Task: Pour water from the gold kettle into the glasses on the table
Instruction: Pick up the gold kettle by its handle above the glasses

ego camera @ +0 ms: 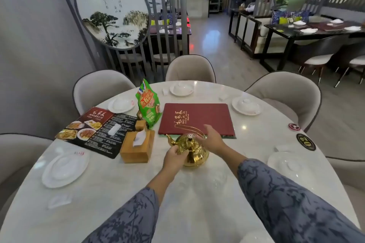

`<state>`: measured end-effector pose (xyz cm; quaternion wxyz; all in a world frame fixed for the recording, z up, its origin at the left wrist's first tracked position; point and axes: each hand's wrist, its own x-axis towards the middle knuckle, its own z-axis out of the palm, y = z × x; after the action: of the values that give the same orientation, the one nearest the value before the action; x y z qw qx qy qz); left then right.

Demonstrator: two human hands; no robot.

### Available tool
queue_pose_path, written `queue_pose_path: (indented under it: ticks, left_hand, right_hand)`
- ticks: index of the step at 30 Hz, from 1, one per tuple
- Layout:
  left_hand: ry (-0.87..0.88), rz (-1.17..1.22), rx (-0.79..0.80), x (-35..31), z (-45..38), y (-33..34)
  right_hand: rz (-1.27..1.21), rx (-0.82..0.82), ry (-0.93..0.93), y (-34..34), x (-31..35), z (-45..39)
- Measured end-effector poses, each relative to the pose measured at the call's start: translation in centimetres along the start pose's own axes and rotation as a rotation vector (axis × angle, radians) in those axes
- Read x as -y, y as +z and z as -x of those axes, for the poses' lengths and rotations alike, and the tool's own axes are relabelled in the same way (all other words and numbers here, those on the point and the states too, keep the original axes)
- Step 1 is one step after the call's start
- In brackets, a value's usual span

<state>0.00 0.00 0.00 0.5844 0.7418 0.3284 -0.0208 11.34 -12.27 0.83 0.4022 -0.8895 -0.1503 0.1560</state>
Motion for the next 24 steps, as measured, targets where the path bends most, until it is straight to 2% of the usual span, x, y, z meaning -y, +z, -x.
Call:
queue_pose_path:
  ticks: [5, 11, 17, 24]
  left_hand:
    - [-0.116, -0.006, -0.014, -0.1, -4.9, 0.9]
    - [-0.197, 0.02, -0.006, 1.0, -8.5, 2.3]
    - [-0.26, 0.047, -0.035, 1.2, -9.0, 3.5]
    - [-0.203, 0.095, -0.068, 0.9, -8.4, 3.5]
  right_hand:
    - [-0.02, 0.081, 0.048, 1.0, -1.1, -5.3]
    - [-0.28, 0.118, 0.097, 2.2, -2.7, -7.9]
    - [-0.495, 0.01, 0.128, 3.6, -3.4, -8.6]
    - [-0.563, -0.082, 0.098, 2.9, -2.4, -7.0]
